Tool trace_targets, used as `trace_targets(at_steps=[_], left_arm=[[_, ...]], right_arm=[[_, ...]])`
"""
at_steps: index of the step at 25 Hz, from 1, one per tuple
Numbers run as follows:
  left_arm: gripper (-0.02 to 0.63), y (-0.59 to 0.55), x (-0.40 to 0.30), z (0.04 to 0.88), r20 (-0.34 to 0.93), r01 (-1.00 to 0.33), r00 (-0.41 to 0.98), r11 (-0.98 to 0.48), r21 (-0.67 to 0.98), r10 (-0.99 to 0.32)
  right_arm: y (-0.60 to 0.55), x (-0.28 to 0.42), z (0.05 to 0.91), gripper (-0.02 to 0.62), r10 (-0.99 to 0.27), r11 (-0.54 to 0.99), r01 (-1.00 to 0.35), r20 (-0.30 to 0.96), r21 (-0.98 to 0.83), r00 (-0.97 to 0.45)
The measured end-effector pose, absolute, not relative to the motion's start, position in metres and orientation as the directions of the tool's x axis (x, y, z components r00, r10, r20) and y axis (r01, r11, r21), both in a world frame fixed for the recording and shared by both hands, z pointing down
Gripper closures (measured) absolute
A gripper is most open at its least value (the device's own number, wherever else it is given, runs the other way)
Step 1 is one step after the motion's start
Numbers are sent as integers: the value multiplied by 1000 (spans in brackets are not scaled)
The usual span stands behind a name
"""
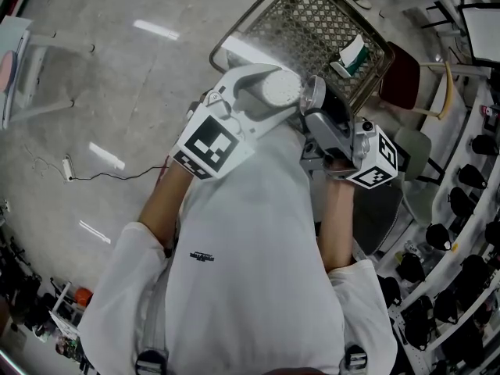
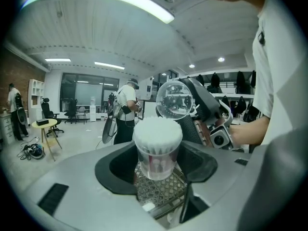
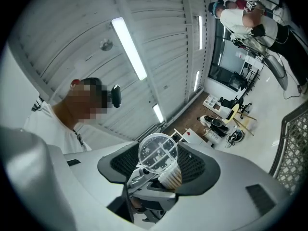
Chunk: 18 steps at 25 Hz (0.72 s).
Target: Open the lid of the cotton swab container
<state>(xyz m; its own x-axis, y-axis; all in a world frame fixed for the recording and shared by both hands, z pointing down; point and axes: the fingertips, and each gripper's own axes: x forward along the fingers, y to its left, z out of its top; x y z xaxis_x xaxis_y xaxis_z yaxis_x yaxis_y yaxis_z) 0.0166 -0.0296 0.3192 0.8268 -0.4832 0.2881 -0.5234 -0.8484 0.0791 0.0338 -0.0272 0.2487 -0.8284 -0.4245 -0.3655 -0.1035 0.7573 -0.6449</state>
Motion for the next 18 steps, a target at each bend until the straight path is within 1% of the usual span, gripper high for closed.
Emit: trace_targets(at_steps=[5, 10, 18], left_arm=[[362, -31, 16, 320, 311, -523, 816, -852, 37, -487], [362, -28, 20, 326, 337, -520, 809, -854, 30, -481], [362, -34, 16, 329, 361, -547, 782, -837, 6, -508]], right_arm=[[-28, 30, 248, 354, -438, 765, -139, -350, -629, -828], [-26, 30, 246, 353, -436, 781, -160, -342, -604, -833], [-32, 39, 243, 353, -473, 783, -218, -329, -583, -817]])
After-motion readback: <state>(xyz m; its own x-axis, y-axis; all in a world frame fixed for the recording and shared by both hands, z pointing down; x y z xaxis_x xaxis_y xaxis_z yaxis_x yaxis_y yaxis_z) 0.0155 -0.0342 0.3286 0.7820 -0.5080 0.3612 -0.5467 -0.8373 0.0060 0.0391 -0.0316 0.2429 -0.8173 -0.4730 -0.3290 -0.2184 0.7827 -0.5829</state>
